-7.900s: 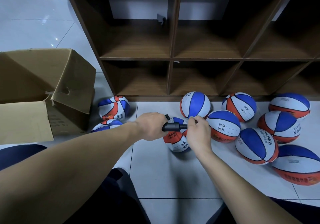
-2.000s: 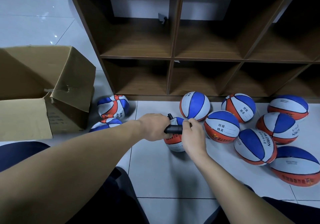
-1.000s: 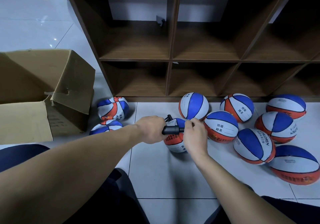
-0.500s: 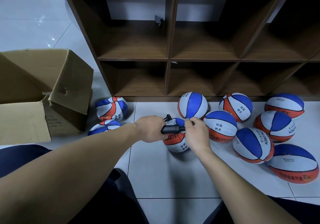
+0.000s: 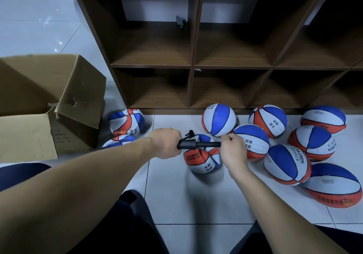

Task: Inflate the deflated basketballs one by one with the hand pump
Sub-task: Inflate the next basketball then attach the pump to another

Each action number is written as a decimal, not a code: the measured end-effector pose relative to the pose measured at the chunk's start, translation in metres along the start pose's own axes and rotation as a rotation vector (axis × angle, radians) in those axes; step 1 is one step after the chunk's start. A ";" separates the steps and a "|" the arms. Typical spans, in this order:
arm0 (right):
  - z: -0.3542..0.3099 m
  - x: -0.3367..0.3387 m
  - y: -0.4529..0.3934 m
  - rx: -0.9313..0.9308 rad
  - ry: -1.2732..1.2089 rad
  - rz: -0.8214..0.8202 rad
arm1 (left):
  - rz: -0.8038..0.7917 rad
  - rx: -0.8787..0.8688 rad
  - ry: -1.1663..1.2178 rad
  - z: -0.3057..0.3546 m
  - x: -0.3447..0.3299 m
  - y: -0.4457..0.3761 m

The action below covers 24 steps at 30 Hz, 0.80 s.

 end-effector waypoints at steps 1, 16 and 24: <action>-0.001 -0.006 0.003 0.003 0.007 -0.017 | -0.003 -0.001 0.002 0.002 0.000 0.001; 0.005 -0.046 0.033 -0.009 0.003 -0.065 | -0.003 -0.040 -0.068 0.030 -0.004 0.003; 0.010 -0.043 0.026 -0.003 0.017 -0.124 | 0.010 -0.084 -0.056 0.023 -0.003 0.001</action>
Point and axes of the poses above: each hand's wrist, its own y-axis away from the middle knuckle, its own x-axis out of the back of the hand, z = x × y, the point moved 7 cm from there along -y, towards the middle knuckle, and after that the axes turned 6 degrees about -y, right-handed, at the moved point
